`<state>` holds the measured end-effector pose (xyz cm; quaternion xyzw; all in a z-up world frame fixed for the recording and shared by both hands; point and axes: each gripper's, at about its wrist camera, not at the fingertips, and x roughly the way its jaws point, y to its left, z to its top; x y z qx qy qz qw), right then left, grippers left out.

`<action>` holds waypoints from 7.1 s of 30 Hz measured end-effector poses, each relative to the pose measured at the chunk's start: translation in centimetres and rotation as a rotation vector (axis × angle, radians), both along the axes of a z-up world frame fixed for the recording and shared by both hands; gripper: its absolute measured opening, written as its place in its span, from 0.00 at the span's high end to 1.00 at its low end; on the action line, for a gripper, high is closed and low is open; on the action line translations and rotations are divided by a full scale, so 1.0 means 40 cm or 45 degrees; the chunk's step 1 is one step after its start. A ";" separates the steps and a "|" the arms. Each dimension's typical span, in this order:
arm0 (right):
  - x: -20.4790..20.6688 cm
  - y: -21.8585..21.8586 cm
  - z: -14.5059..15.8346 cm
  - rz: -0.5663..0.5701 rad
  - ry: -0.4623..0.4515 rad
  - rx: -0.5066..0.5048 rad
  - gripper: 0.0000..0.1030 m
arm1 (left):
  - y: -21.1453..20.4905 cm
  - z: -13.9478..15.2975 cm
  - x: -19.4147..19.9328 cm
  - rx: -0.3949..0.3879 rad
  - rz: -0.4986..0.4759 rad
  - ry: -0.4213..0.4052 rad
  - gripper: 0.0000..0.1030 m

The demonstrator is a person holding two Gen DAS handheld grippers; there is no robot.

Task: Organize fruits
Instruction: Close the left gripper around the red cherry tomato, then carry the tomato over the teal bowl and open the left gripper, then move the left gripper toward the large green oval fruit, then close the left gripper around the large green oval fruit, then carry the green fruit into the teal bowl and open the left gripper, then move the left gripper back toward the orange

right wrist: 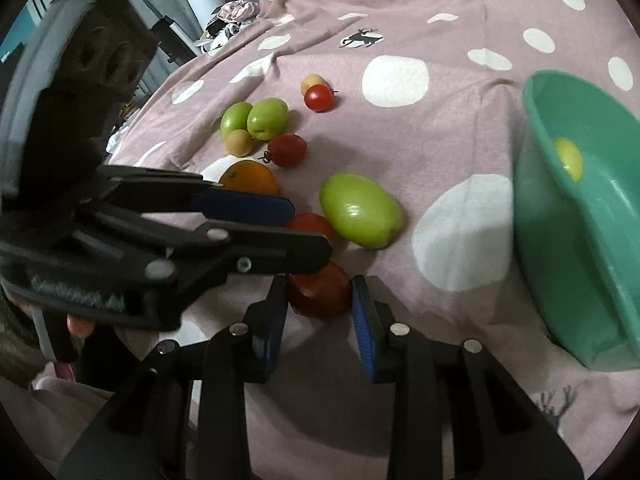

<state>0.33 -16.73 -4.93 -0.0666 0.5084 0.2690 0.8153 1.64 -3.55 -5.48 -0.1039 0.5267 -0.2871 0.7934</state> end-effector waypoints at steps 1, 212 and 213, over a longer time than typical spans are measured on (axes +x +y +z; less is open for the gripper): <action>-0.002 -0.004 0.002 -0.011 -0.008 -0.021 0.69 | 0.003 -0.002 0.004 -0.009 -0.003 0.011 0.52; -0.025 -0.319 0.178 -0.510 -0.335 0.260 0.39 | 0.002 0.200 0.084 0.098 0.135 -0.298 0.11; -0.025 -0.315 0.179 -0.503 -0.332 0.261 0.39 | 0.038 0.192 0.073 0.107 0.174 -0.285 0.11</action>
